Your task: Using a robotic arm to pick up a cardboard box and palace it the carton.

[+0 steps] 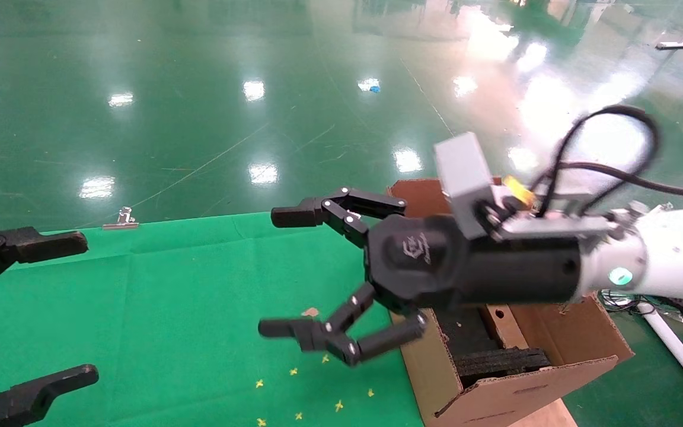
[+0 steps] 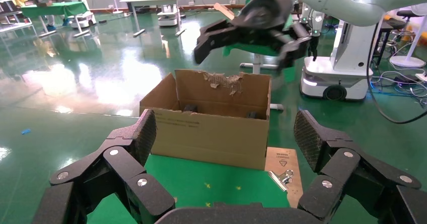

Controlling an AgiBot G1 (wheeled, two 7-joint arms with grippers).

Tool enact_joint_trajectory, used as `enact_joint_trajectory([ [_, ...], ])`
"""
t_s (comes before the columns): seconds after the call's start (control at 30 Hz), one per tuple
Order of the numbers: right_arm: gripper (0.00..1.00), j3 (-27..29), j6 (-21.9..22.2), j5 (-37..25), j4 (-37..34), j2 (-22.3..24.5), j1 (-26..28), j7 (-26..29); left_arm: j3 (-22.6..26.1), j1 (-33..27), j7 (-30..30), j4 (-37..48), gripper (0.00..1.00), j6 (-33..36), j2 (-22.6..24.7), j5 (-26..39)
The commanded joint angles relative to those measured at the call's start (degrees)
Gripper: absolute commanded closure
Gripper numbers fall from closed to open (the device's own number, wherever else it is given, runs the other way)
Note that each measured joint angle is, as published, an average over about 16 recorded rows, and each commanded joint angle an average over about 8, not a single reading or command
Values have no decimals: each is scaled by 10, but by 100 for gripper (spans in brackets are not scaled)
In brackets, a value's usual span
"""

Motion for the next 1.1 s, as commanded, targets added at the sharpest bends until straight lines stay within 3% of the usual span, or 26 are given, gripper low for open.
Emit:
enact_joint_trajectory([
  [0.03, 0, 27, -4, 8, 22, 5, -23, -11, 0, 0, 0, 0, 0, 0, 0, 0],
  [0.23, 0, 61, -9, 20, 49, 11, -52, -21, 0, 0, 0, 0, 0, 0, 0, 0],
  [1.1, 0, 37, -5, 12, 30, 7, -32, -14, 0, 0, 0, 0, 0, 0, 0, 0],
])
